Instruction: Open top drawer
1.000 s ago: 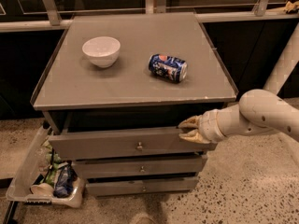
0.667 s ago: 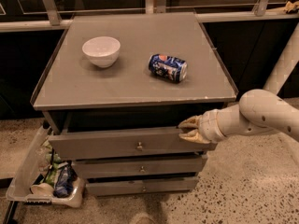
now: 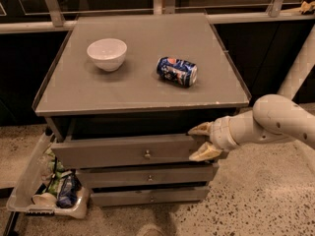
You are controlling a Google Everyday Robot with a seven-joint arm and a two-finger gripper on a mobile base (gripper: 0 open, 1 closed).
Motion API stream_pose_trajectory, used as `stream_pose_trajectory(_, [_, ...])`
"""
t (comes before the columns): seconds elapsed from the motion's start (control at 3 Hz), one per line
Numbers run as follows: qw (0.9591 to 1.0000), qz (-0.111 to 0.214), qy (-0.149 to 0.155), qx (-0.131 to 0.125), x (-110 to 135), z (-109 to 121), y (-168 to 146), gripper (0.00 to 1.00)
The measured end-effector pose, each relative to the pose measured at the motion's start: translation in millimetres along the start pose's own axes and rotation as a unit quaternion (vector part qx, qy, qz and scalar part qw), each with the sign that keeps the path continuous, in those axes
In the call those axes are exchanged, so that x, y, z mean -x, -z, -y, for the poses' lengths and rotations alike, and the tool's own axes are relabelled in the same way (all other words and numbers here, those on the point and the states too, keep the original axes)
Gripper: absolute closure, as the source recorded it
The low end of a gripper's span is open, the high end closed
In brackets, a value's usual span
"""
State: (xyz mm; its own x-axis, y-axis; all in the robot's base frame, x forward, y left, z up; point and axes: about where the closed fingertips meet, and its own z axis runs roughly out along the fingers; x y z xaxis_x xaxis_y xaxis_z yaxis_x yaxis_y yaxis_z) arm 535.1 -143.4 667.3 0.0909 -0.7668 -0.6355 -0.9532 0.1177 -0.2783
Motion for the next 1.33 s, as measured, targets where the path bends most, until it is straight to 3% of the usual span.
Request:
stream_pose_trajectory(0.33, [0.9992, 0.021, -0.032, 0.009, -24.2, -35.8, -3.2, 0.13])
stream_pose_trajectory(1.33, [0.9991, 0.022, -0.035, 0.009, -14.8, -32.8, 0.9, 0.83])
